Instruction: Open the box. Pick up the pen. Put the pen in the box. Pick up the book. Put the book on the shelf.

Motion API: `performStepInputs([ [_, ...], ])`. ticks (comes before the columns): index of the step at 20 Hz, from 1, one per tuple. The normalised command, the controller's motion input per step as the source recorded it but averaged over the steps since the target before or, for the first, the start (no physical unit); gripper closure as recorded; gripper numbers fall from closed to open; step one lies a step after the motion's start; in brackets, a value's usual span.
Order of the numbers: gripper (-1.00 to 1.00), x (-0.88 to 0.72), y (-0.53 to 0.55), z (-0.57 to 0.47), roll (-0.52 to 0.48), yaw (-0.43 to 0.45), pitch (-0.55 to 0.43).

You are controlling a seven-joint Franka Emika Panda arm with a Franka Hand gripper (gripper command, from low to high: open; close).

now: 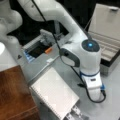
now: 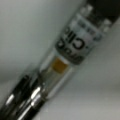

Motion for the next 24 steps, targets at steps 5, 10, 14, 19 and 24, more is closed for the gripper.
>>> performStepInputs([
  [5,-1.0,-0.07,0.13,-0.13,-0.117,-0.02,-0.115],
  [10,1.0,-0.07,0.14,-0.16,-0.12,-0.018,-0.129],
  [14,1.0,-0.09,0.13,-0.2,-0.114,-0.022,-0.122],
  [19,1.0,-0.11,0.13,-0.22,-0.134,-0.005,-0.142],
  [24,1.0,-0.16,0.14,-0.22,-0.147,0.002,-0.118],
])
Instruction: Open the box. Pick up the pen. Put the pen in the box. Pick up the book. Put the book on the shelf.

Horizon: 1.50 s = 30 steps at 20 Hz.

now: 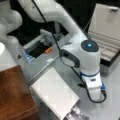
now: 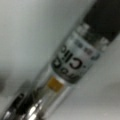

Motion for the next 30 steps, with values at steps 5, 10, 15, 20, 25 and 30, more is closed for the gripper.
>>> performStepInputs([
  [5,1.0,-0.2,0.19,-0.23,-0.148,0.004,-0.099],
  [10,1.0,-0.23,0.19,-0.22,-0.149,0.007,-0.094],
  [15,1.0,-0.28,0.2,-0.17,-0.165,-0.002,-0.073],
  [20,1.0,-0.37,0.21,-0.01,-0.19,-0.042,-0.03],
  [25,1.0,-0.36,0.16,0.25,-0.22,-0.045,0.005],
  [30,1.0,-0.22,0.11,0.21,-0.236,-0.013,-0.02],
])
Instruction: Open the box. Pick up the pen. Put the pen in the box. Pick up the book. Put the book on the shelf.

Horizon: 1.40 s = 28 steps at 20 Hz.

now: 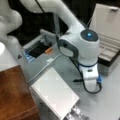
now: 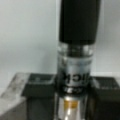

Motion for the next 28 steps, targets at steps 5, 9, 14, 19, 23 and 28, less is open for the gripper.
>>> performStepInputs([
  [5,1.0,-0.13,0.04,0.18,-0.281,-0.051,0.016],
  [9,1.0,-0.14,0.06,0.31,-0.269,-0.131,0.028],
  [14,1.0,-0.16,0.14,0.33,-0.251,-0.207,0.021],
  [19,1.0,-0.14,0.18,0.2,-0.205,-0.251,0.031],
  [23,1.0,-0.15,0.22,0.12,-0.128,-0.335,0.046],
  [28,1.0,-0.16,0.29,0.11,-0.033,-0.344,0.006],
])
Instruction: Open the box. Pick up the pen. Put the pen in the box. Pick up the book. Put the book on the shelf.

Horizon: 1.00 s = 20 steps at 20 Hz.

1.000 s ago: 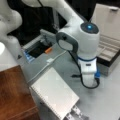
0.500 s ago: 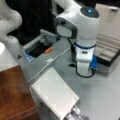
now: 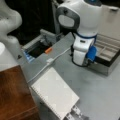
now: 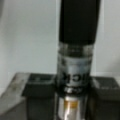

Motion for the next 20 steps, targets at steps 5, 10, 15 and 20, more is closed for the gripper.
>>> performStepInputs([
  [5,1.0,-0.19,0.35,0.11,0.033,-0.32,-0.021],
  [10,1.0,-0.19,0.27,0.08,0.098,-0.252,0.013],
  [15,1.0,-0.19,0.22,-0.03,0.122,-0.221,0.003],
  [20,1.0,-0.16,0.25,-0.12,0.122,-0.204,-0.044],
])
